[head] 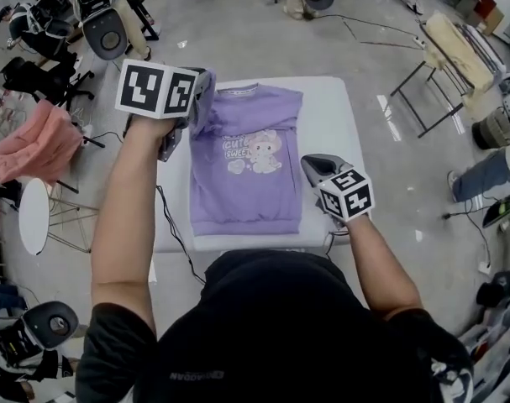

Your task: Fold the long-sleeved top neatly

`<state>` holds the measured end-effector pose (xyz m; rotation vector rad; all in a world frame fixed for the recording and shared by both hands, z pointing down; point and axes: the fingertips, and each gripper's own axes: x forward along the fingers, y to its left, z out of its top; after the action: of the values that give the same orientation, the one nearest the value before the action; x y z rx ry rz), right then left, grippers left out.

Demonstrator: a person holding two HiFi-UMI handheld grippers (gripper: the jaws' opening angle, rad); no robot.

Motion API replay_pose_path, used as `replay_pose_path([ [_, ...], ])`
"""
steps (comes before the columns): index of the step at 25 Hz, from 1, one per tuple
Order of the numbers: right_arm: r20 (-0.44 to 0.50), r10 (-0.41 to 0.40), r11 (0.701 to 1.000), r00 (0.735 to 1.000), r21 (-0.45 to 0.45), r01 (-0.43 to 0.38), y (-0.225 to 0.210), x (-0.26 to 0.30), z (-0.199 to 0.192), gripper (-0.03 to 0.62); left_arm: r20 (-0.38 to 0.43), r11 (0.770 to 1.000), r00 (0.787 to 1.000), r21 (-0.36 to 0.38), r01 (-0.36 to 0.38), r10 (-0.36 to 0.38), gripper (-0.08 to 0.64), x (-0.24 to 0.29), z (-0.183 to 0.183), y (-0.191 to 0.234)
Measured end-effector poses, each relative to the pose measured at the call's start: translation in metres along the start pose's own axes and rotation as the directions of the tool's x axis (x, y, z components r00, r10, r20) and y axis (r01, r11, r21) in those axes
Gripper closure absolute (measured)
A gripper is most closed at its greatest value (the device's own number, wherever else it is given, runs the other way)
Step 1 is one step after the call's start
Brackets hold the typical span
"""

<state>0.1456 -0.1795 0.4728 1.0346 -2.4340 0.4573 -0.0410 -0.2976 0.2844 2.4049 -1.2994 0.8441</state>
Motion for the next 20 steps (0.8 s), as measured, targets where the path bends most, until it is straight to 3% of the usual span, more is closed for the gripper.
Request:
replay_pose_path([
  [6,0.013,0.003,1.000,1.000,0.029,-0.003,-0.028,-0.019,-0.013,0.588,-0.074,0.999,0.997,0.036,0.009,-0.006,0.540,0.075,0.010,-0.054],
  [11,-0.005,0.000,0.998,1.000,0.065,0.000,-0.050,-0.035,-0.035,0.587,-0.107,0.999,0.994,-0.048,0.000,-0.005,0.540,0.152,0.004,-0.087],
  [16,-0.037,-0.018,0.995,0.999,0.097,0.022,-0.071,-0.049,-0.062,0.588,-0.195,0.994,0.979,-0.089,-0.071,0.053,0.540,0.232,-0.035,-0.101],
  [20,-0.071,-0.033,0.992,0.997,0.120,0.041,-0.082,-0.057,-0.081,0.588,-0.274,0.991,0.961,-0.114,-0.076,0.042,0.540,0.279,-0.076,-0.115],
])
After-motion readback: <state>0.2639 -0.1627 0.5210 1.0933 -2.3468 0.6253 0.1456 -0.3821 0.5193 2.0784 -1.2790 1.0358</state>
